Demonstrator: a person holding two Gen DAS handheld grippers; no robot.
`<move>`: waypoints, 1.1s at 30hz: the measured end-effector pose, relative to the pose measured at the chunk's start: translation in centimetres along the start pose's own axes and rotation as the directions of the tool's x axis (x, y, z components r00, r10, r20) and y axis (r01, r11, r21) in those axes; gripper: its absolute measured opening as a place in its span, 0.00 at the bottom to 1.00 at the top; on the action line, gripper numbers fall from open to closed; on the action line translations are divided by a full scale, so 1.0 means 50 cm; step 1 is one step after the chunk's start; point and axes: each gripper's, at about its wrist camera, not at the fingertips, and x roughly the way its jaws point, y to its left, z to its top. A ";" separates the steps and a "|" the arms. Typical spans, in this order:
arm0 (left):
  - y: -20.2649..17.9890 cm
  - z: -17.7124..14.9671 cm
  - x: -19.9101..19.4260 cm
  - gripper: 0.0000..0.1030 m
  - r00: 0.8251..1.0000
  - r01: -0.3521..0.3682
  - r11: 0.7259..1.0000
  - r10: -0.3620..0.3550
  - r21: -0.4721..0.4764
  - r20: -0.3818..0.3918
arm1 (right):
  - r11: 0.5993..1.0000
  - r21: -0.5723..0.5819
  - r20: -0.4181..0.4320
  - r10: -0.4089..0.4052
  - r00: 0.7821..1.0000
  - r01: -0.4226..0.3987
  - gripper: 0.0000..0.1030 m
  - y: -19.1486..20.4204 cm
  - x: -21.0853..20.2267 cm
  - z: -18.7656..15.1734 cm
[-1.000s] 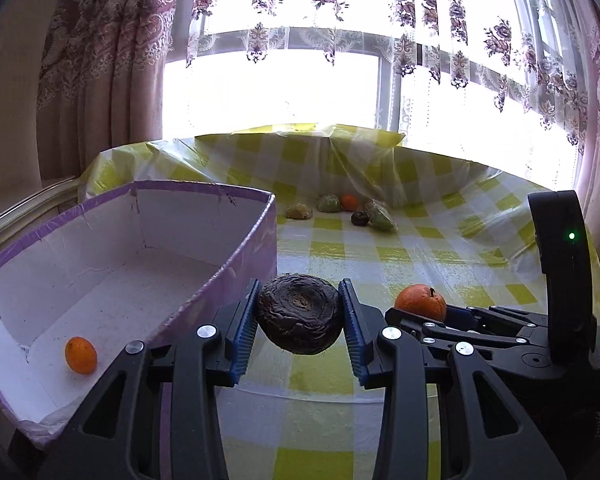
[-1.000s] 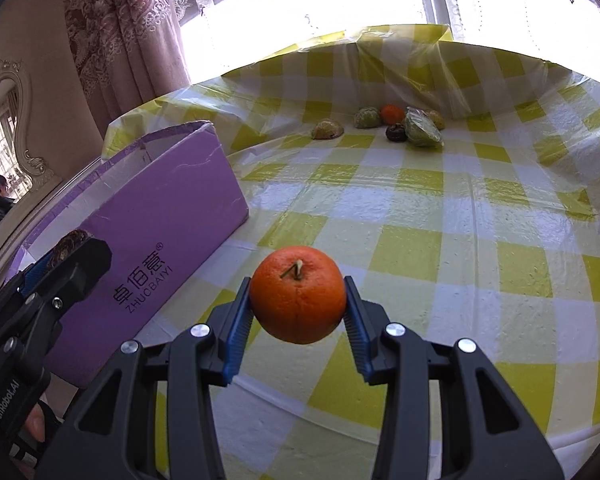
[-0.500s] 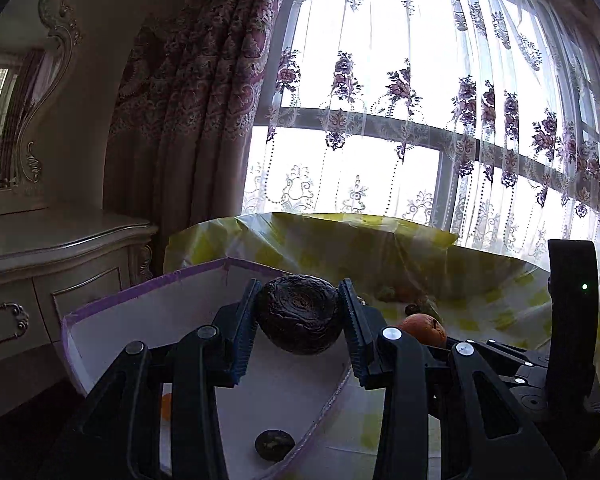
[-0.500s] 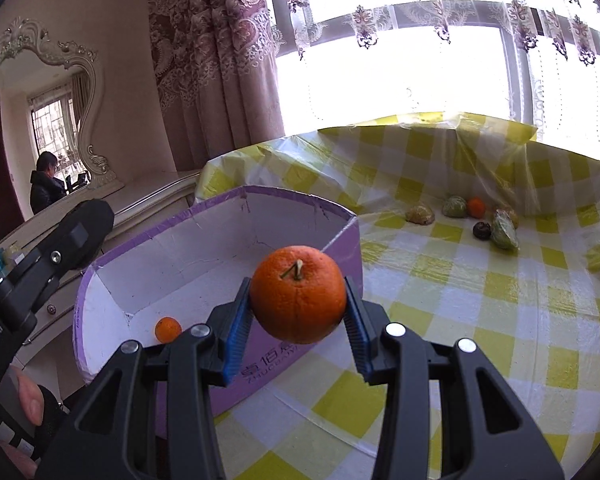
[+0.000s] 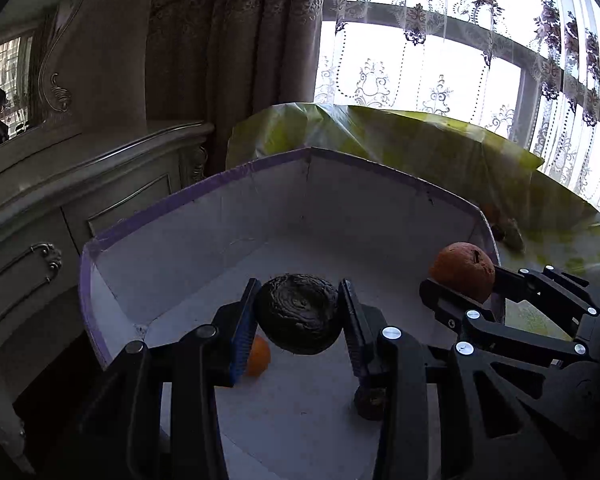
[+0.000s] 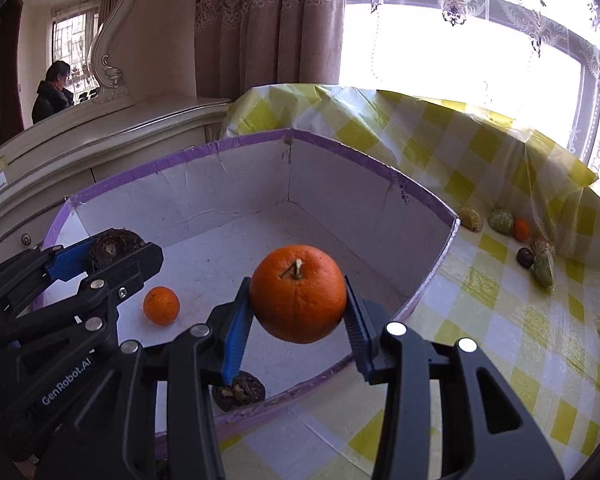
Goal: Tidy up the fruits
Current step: 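Open both tools to drop the orange and dark fruit into the box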
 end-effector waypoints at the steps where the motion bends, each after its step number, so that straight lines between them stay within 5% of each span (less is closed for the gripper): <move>1: -0.002 -0.003 0.006 0.36 1.000 -0.013 1.000 0.013 0.013 -0.017 | 1.000 -0.017 -0.005 -0.007 1.000 0.007 0.43 0.004 0.002 -0.001; 12: 0.009 -0.007 0.015 0.42 0.996 -0.046 0.999 0.048 0.024 -0.072 | 0.996 -0.088 -0.104 -0.044 0.994 0.035 0.44 0.010 0.043 0.024; 15: 0.010 -0.008 0.012 0.49 0.997 -0.029 0.999 0.031 0.025 -0.073 | 0.998 -0.065 -0.116 -0.035 0.993 0.027 0.55 0.000 0.046 0.032; 25: -0.002 -0.008 0.012 0.57 0.995 -0.044 0.997 0.049 0.058 -0.083 | 0.999 -0.043 -0.053 -0.018 0.998 0.016 0.59 -0.018 0.024 0.015; 29: 0.001 -0.005 0.001 0.83 0.991 -0.122 0.992 0.124 0.034 -0.057 | 1.000 0.011 0.004 0.005 1.000 -0.005 0.60 -0.047 -0.001 0.007; 33: 0.002 -0.003 0.004 0.84 0.990 -0.120 0.992 0.123 0.038 -0.076 | 0.996 0.085 0.065 0.035 0.997 -0.040 0.77 -0.081 -0.032 0.002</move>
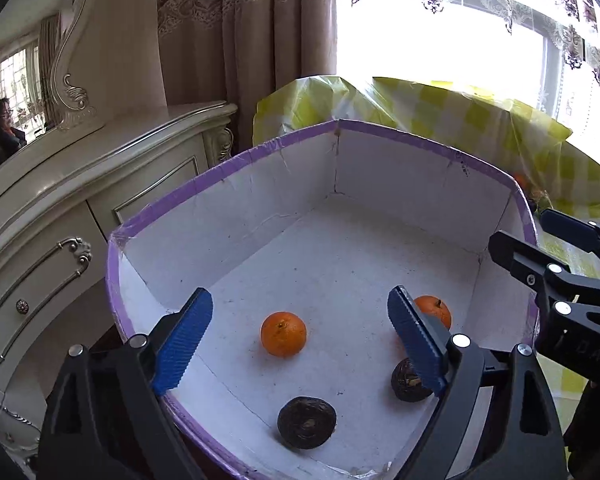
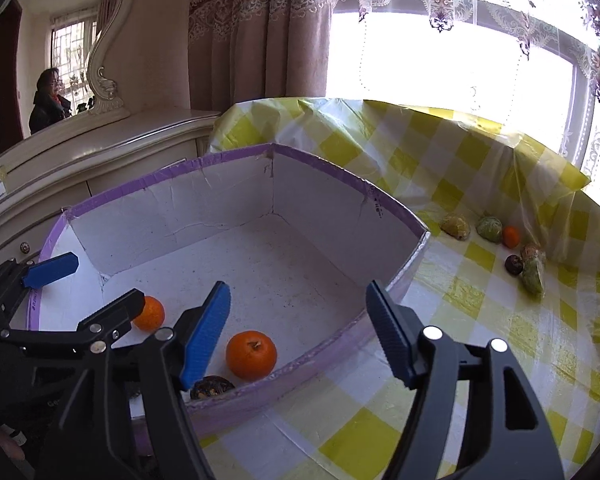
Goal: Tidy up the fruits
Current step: 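Open both tools to drop the orange and dark fruit into the box, then move both tools to the cloth and grasp the bagged green cabbage with the right tool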
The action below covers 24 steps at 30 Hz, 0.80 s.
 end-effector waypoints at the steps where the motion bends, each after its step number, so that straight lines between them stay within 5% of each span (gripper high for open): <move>1: -0.002 0.000 -0.001 0.84 1.000 -0.002 1.000 0.002 0.003 0.000 | 1.000 0.012 0.011 0.006 1.000 -0.006 0.77 -0.008 -0.008 -0.002; 9: -0.044 0.021 -0.054 0.84 0.998 0.014 0.999 -0.017 0.038 0.059 | 0.989 0.146 0.060 -0.028 0.998 0.019 0.85 -0.114 -0.057 -0.034; 15: -0.138 0.040 -0.109 0.84 0.981 0.119 0.985 -0.136 0.123 0.140 | 0.959 0.270 0.044 -0.098 0.994 0.083 0.90 -0.228 -0.074 -0.086; 17: -0.184 0.041 -0.122 0.84 0.961 0.207 0.965 -0.231 0.162 0.149 | 0.943 0.309 0.030 -0.138 0.990 0.122 0.91 -0.275 -0.077 -0.110; 20: -0.272 0.034 -0.115 0.84 0.901 0.367 0.896 -0.409 0.249 0.147 | 0.902 0.386 -0.008 -0.206 0.979 0.193 0.91 -0.354 -0.079 -0.151; 24: -0.411 0.026 -0.040 0.84 0.859 0.460 0.823 -0.507 0.334 0.065 | 0.839 0.467 -0.076 -0.278 0.958 0.281 0.91 -0.460 -0.077 -0.203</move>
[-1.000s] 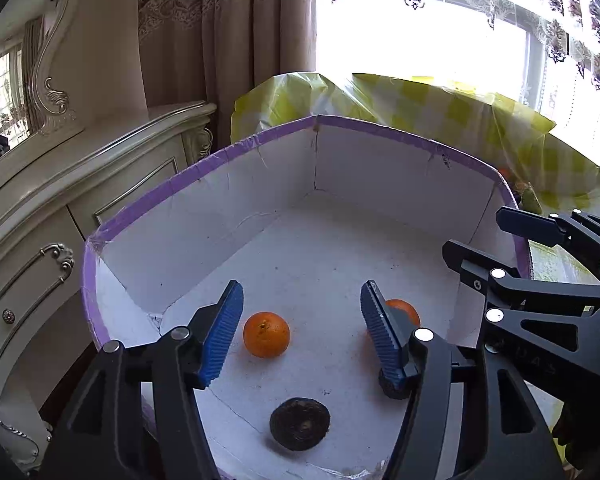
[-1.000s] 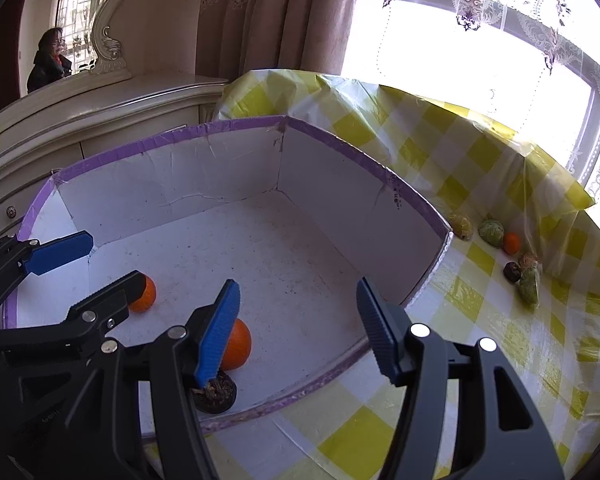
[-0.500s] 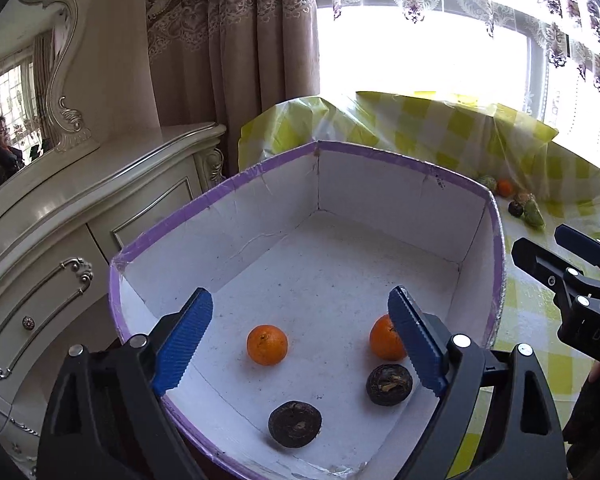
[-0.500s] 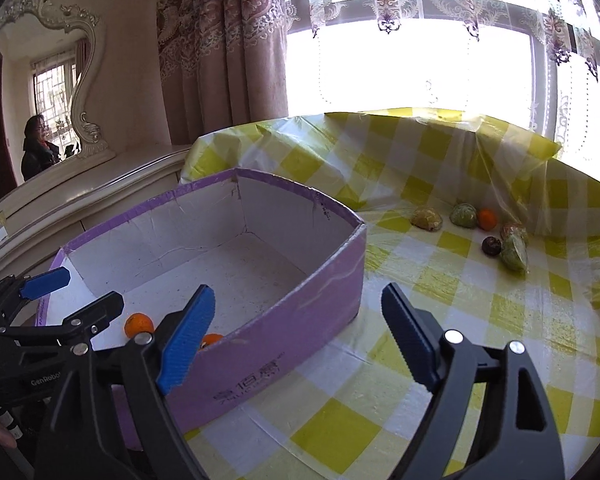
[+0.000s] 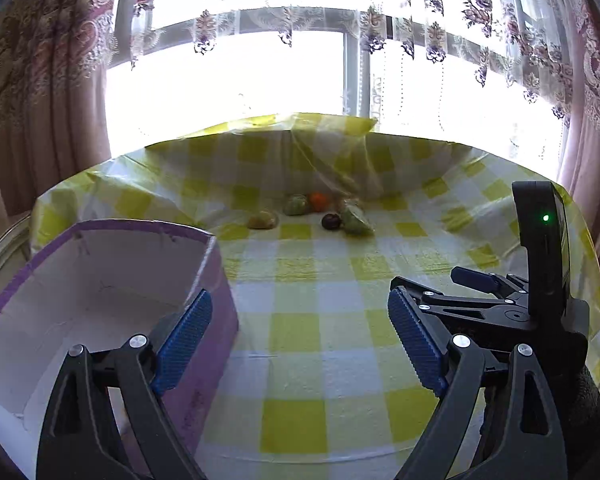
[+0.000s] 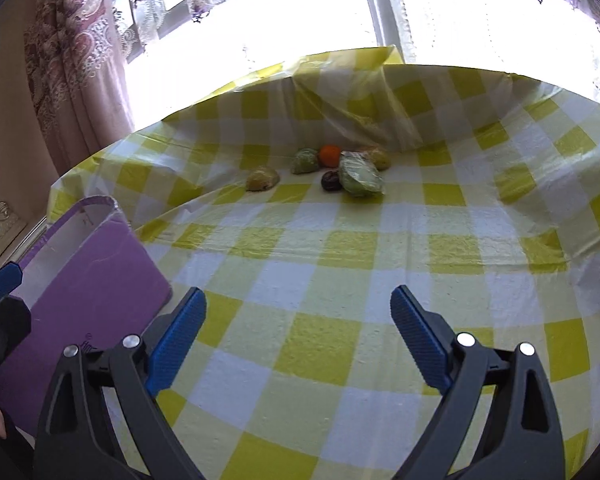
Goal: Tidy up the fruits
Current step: 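Move both tools to the cloth and grasp the bagged green cabbage with the right tool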
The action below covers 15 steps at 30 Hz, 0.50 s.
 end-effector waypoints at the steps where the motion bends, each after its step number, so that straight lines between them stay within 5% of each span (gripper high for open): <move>1: -0.008 0.005 0.040 0.84 0.999 0.036 0.999 -0.036 -0.014 -0.035 | 1.000 0.019 -0.010 -0.020 1.000 0.020 0.91 -0.025 0.011 0.001; 5: -0.002 0.021 0.185 0.84 0.987 0.098 0.982 -0.117 -0.160 -0.113 | 0.993 0.096 -0.065 -0.063 0.996 0.069 0.91 -0.109 0.065 0.018; 9: 0.018 0.008 0.289 0.84 0.982 0.041 0.976 -0.078 -0.214 -0.170 | 0.993 0.109 -0.137 -0.032 0.990 0.047 0.91 -0.140 0.145 0.050; 15: 0.031 -0.007 0.300 0.84 0.980 0.094 0.965 -0.133 -0.243 -0.149 | 0.996 0.088 -0.192 0.048 0.980 -0.031 0.91 -0.128 0.278 0.135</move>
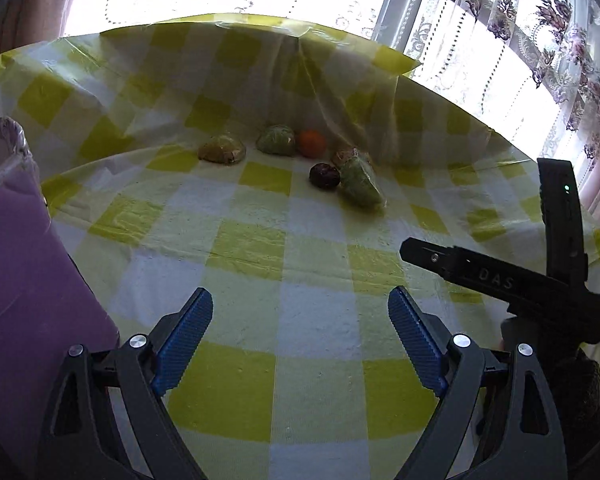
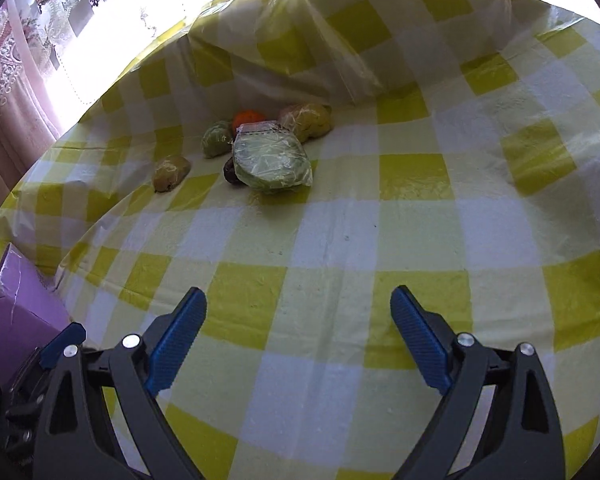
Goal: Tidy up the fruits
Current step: 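Move both tools to the cloth and grasp the bagged green cabbage with the right tool, then close the left tool on another dark brown fruit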
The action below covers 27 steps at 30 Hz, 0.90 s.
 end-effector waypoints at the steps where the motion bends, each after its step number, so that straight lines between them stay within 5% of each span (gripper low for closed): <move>1: -0.001 -0.001 0.000 0.84 1.000 0.015 1.000 -0.015 0.005 -0.004 | 1.000 0.001 -0.002 0.002 1.000 -0.002 0.91 0.002 0.018 0.020; 13: -0.006 -0.002 0.004 0.84 0.998 0.045 0.999 -0.043 0.029 -0.037 | 0.985 -0.165 -0.074 -0.064 0.995 0.051 0.91 0.048 0.191 0.178; 14: -0.008 -0.002 0.006 0.84 0.998 0.048 0.998 -0.046 0.036 -0.048 | 0.982 -0.178 -0.071 -0.069 0.995 0.056 0.86 0.053 0.192 0.177; 15: -0.009 0.000 0.010 0.84 0.997 0.051 0.998 -0.048 0.040 -0.060 | 0.980 -0.191 -0.058 -0.069 0.996 0.057 0.67 0.057 0.189 0.173; 16: -0.008 0.002 0.015 0.84 0.997 0.046 0.998 -0.043 0.034 -0.070 | 0.979 -0.198 -0.050 -0.068 0.996 0.057 0.59 0.059 0.184 0.166; 18: -0.002 0.013 0.033 0.84 0.995 0.032 0.999 -0.032 0.005 -0.093 | 0.977 -0.201 -0.038 -0.074 0.997 0.065 0.59 0.058 0.171 0.154; 23: -0.007 0.079 0.117 0.84 0.994 -0.014 0.999 0.009 -0.052 -0.106 | 0.994 0.013 0.097 -0.109 0.989 0.108 0.58 -0.018 0.087 0.122; 27: -0.029 0.153 0.219 0.84 0.991 -0.064 0.996 0.056 -0.067 -0.120 | 0.960 0.266 0.202 -0.149 0.968 0.092 0.58 -0.116 0.020 0.086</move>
